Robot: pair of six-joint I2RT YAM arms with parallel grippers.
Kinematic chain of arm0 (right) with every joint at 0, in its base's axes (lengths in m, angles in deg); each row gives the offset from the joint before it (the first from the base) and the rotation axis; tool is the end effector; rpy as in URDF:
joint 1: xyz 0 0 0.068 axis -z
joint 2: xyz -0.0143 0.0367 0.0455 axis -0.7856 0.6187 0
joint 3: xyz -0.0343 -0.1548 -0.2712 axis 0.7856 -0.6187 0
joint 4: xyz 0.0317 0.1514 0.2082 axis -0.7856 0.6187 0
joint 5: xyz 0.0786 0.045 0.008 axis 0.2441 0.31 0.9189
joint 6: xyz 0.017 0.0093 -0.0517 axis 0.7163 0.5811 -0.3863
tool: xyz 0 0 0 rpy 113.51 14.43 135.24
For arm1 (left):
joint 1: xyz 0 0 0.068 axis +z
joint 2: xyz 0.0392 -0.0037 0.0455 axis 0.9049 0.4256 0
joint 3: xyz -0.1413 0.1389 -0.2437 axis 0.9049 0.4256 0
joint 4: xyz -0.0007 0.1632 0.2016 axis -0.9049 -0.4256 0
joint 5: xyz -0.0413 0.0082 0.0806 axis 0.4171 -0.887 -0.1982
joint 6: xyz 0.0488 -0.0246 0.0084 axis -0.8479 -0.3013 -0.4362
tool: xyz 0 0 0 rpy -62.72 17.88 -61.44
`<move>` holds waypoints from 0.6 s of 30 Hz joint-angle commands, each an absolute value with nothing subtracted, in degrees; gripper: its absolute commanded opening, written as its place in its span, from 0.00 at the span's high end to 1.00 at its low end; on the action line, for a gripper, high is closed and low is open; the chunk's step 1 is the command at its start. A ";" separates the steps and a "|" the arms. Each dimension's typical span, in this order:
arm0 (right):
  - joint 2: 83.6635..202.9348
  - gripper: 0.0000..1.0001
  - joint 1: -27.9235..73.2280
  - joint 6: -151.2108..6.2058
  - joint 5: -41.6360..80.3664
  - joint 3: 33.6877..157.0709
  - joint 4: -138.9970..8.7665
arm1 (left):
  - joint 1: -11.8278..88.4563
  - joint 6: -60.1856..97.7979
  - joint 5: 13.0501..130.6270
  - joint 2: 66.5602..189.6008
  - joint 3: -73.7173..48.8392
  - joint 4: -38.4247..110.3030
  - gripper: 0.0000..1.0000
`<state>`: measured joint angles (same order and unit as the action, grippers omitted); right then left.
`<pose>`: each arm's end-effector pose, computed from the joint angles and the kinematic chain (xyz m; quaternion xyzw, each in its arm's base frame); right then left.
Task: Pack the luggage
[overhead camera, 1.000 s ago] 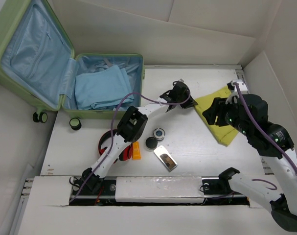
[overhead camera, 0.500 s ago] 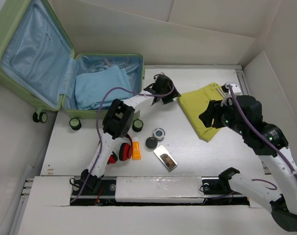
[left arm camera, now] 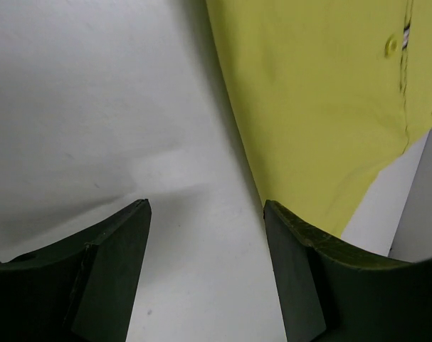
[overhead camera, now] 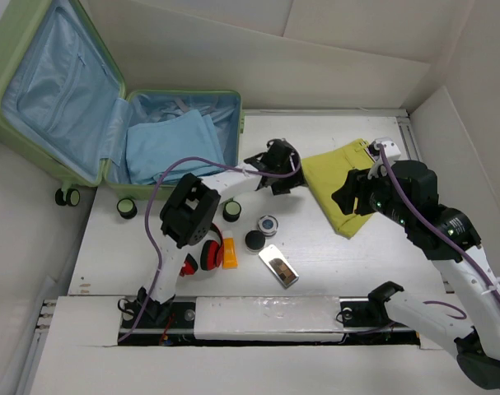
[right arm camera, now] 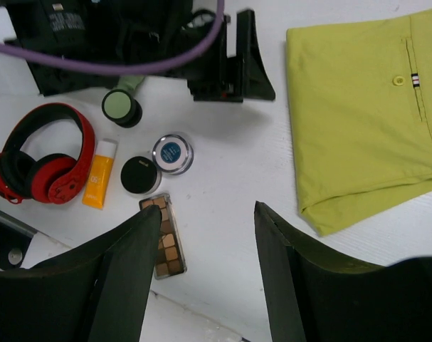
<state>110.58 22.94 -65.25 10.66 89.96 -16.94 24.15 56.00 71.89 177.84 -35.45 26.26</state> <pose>0.1044 0.0567 0.4381 -0.1048 0.8458 0.1839 0.4897 0.3948 -0.3462 0.2268 -0.0314 0.8948 -0.3563 0.2674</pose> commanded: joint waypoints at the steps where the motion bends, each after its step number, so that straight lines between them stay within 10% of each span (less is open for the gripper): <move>1: 110.03 0.39 22.86 -66.75 10.93 89.97 -20.27 | 21.49 57.49 71.66 176.50 -33.79 24.52 0.39; 18: 106.60 0.39 22.86 -66.75 9.79 89.96 -17.46 | 17.44 78.77 64.20 190.04 -42.99 28.31 0.45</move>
